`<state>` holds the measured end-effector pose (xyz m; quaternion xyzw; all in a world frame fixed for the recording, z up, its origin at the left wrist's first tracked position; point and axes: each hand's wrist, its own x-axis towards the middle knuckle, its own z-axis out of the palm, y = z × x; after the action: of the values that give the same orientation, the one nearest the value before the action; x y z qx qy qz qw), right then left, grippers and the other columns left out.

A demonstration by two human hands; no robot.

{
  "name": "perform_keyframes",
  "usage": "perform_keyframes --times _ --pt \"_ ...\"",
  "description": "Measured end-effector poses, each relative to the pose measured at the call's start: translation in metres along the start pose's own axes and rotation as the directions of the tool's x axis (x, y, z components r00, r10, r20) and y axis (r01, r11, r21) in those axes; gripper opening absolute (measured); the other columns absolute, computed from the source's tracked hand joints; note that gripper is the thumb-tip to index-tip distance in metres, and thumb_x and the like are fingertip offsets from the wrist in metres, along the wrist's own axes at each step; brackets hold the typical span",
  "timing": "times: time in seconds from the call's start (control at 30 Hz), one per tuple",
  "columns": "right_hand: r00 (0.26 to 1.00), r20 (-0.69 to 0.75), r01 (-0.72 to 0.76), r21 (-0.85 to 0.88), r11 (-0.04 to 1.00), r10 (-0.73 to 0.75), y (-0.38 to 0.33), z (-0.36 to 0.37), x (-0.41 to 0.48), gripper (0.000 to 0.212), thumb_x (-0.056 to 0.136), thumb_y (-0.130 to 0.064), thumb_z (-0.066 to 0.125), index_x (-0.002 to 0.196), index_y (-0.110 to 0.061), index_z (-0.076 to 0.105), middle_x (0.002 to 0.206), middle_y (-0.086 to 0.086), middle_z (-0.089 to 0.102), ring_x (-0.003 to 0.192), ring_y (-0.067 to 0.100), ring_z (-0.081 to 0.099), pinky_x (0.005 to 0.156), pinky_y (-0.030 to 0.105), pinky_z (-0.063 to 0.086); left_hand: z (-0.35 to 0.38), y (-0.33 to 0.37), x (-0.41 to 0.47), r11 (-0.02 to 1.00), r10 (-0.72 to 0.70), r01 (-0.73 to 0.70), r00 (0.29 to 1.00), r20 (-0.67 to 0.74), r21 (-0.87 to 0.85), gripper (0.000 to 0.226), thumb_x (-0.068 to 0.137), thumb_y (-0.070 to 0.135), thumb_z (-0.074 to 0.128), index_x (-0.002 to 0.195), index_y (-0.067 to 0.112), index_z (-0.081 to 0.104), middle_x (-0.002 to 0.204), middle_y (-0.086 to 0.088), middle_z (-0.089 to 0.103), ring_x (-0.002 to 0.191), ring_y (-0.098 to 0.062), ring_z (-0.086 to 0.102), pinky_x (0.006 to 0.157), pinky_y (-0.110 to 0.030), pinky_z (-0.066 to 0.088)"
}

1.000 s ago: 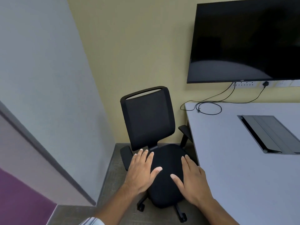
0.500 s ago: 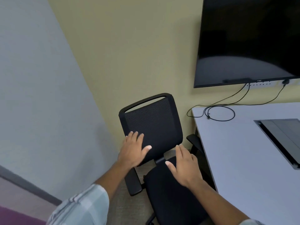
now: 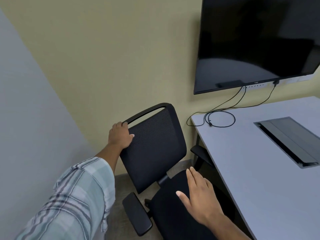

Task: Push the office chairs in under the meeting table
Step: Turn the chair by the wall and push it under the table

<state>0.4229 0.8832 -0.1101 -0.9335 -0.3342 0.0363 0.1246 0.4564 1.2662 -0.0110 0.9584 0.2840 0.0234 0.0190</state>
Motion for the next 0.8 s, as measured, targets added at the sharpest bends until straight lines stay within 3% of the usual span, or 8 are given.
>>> perform_keyframes --times 0.13,0.3,0.43,0.57,0.8 --pt "0.999 0.033 0.015 0.008 1.0 -0.015 -0.022 0.009 0.013 0.09 0.103 -0.076 0.017 0.169 -0.016 0.003 0.178 0.006 0.003 0.162 0.02 0.006 0.13 0.044 0.014 0.011 -0.011 0.026 0.999 -0.031 0.029 0.999 0.043 0.043 0.073 0.104 0.052 0.064 0.154 0.005 0.04 0.153 -0.021 0.047 0.14 -0.039 0.047 0.115 -0.05 0.041" --pt "1.0 0.007 0.027 0.034 0.999 -0.027 -0.046 0.012 0.038 0.092 0.101 -0.077 0.014 0.169 -0.016 0.003 0.178 0.005 0.004 0.162 0.019 0.006 0.128 0.042 0.013 0.026 -0.024 0.052 0.997 -0.037 0.045 0.99 0.136 -0.056 0.076 0.105 0.043 0.068 0.156 -0.001 0.034 0.158 -0.024 0.042 0.141 -0.042 0.047 0.112 -0.052 0.046" --pt "0.999 -0.016 0.048 0.063 0.997 -0.047 -0.061 0.006 0.064 0.09 0.104 -0.075 0.021 0.169 -0.014 0.003 0.178 0.007 0.003 0.163 0.021 0.006 0.13 0.044 0.017 0.028 -0.029 0.064 0.998 -0.061 0.057 0.994 0.096 0.038 0.066 0.105 0.04 0.068 0.15 0.001 0.041 0.15 -0.026 0.046 0.134 -0.041 0.049 0.107 -0.051 0.048" --pt "0.998 -0.03 0.061 0.068 0.996 -0.059 -0.072 0.005 0.079 0.09 0.106 -0.072 0.027 0.168 -0.011 0.005 0.178 0.01 0.004 0.162 0.023 0.008 0.13 0.047 0.02 0.039 -0.041 0.068 0.992 -0.105 0.094 0.986 0.131 0.088 0.065 0.105 0.045 0.067 0.151 0.005 0.042 0.156 -0.023 0.042 0.139 -0.041 0.046 0.111 -0.05 0.043" --pt "0.998 -0.03 0.049 0.099 0.994 -0.047 -0.08 0.01 0.101 0.09 0.106 -0.07 0.031 0.168 -0.009 0.007 0.177 0.012 0.008 0.162 0.024 0.009 0.129 0.048 0.021 0.039 -0.049 0.06 0.994 -0.106 0.105 0.98 0.171 0.017 0.069 0.09 0.049 0.085 0.134 0.004 0.055 0.135 -0.023 0.057 0.121 -0.04 0.061 0.093 -0.047 0.054"
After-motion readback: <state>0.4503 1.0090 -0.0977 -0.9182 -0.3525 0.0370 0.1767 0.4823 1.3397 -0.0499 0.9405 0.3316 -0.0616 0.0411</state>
